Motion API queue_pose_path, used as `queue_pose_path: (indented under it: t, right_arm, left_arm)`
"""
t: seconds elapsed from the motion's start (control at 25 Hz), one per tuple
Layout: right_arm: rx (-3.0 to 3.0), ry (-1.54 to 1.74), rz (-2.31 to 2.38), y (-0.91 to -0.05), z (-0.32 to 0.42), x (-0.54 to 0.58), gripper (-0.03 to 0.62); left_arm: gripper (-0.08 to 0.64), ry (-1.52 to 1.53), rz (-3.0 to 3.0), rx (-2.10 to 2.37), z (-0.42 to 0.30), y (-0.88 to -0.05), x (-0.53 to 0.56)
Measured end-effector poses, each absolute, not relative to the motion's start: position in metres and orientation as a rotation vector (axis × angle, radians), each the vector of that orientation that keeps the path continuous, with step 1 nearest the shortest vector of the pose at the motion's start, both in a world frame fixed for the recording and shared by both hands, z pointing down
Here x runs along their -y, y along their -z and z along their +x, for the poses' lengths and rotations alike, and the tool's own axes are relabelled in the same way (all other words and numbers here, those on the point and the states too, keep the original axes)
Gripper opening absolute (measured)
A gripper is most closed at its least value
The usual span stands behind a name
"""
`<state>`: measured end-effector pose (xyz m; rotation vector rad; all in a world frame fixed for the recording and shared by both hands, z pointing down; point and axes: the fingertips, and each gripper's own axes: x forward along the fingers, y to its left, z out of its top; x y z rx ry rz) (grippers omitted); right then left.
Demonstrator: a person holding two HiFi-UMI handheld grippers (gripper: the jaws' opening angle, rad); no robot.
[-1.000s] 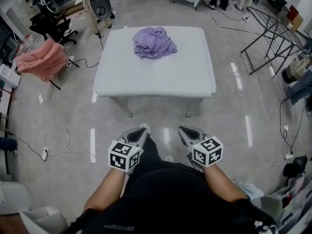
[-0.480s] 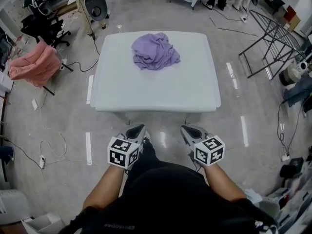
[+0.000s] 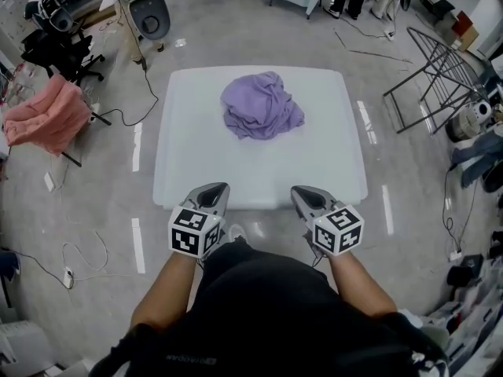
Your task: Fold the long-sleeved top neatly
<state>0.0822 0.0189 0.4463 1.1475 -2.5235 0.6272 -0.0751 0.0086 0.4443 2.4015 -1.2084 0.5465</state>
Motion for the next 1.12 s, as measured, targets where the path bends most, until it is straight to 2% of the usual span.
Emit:
queue_pose_path:
  t: [0.52, 1.12]
  right_arm:
    - [2.407, -0.596, 1.26, -0.459, 0.052, 0.047, 0.005]
    - [2.424, -0.605, 1.196, -0.465, 0.044, 0.095, 0.005]
  left_arm:
    - [0.005, -0.546, 2.456, 1.096, -0.113, -0.464, 0.082]
    - [0.005, -0.588, 2.426, 1.109, -0.115, -0.478, 0.102]
